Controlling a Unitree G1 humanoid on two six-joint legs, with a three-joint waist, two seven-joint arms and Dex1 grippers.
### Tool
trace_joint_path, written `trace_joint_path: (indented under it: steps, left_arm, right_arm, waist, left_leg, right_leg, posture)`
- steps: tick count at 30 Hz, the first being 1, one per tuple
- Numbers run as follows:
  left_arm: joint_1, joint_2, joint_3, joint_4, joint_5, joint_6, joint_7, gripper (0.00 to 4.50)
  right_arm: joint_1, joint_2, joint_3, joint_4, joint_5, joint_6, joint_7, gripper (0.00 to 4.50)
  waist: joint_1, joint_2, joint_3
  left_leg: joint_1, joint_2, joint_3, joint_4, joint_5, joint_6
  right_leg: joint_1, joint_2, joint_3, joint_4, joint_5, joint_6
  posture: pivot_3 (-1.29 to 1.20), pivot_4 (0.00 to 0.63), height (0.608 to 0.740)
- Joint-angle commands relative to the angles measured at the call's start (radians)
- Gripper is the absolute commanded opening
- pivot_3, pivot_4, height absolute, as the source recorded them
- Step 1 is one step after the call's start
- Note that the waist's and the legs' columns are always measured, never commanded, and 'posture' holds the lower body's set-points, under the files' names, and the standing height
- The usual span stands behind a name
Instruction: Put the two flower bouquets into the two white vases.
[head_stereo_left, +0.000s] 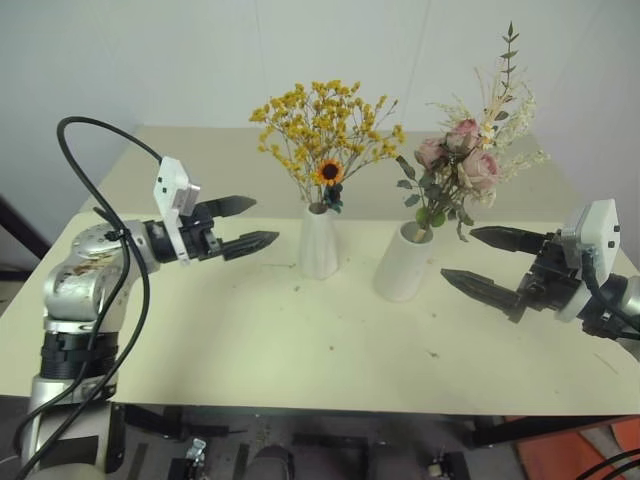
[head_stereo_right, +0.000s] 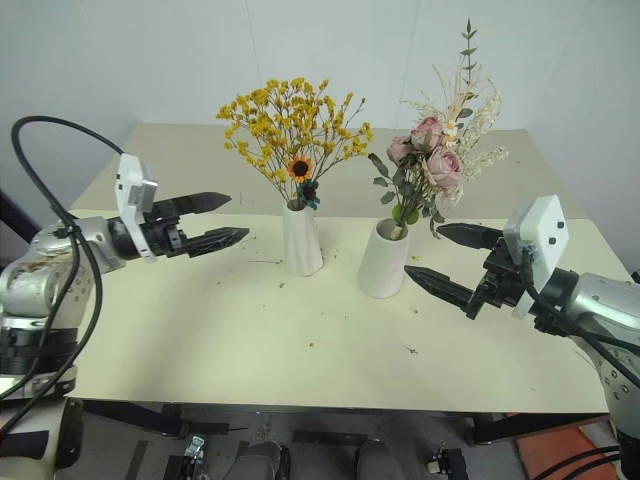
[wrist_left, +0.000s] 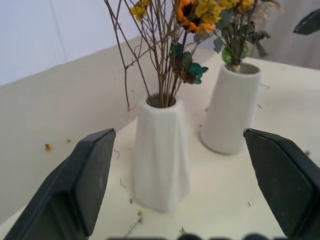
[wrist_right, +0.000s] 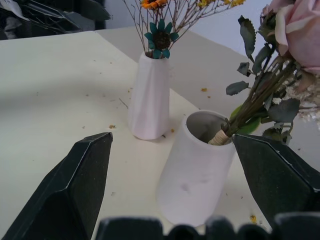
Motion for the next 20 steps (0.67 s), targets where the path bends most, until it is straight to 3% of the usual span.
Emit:
trace_joint_path:
  steps: [1,6,20]
  left_arm:
    - [0.022,0.075,0.056,-0.058,-0.058,-0.015,-0.101,4.46]
    - [0.072,0.145,0.096,-0.074,-0.101,-0.037,-0.202,4.46]
    - [0.159,0.241,0.141,-0.094,-0.133,-0.046,-0.280,4.46]
  right_arm:
    - [-0.007,-0.024,-0.040,0.003,-0.008,-0.023,0.021,4.50]
    - [0.026,-0.032,-0.068,0.015,-0.018,-0.027,0.049,4.50]
    - [0.169,-0.053,-0.171,0.014,-0.040,-0.021,0.118,4.50]
  waist:
    - [-0.001,0.000,0.000]
    - [-0.001,0.000,0.000]
    - [-0.002,0.000,0.000]
  left_leg:
    - [0.000,0.000,0.000,0.000,0.000,0.000]
    - [0.000,0.000,0.000,0.000,0.000,0.000]
    - [0.000,0.001,0.001,0.000,0.000,0.000]
  right_leg:
    - [0.000,0.000,0.000,0.000,0.000,0.000]
    - [0.000,0.000,0.000,0.000,0.000,0.000]
    - [0.000,0.000,0.000,0.000,0.000,0.000]
  posture:
    - [0.00,0.150,0.740]
    - [0.00,0.150,0.740]
    - [0.00,0.150,0.740]
